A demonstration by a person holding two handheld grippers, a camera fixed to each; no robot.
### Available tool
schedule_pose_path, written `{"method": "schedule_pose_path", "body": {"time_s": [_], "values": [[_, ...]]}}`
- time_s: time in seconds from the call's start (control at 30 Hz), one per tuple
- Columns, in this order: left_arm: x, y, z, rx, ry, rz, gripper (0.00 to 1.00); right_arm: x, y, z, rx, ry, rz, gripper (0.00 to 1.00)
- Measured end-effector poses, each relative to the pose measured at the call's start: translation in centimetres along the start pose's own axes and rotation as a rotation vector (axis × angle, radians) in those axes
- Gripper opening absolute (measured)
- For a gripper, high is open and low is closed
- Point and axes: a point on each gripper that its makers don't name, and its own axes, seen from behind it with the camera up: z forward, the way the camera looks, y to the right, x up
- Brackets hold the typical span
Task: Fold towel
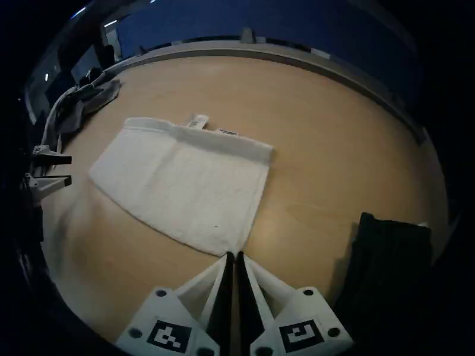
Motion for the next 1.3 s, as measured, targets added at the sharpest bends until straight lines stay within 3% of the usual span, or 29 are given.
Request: {"method": "schedule_pose_path", "body": {"time_s": [0.5,1.3], "values": [[0.1,0.1,0.0,0.0,0.002,0.003,0.88,0.7,-0.1,-0.8,-0.004,0.024,-0.001,0.03],[1.3,-0.3,-1.3,0.006,0.032,-0.006,0.88,7.3,-2.2,-4.6,0.0,0.163,-0.055,0.02]]}}
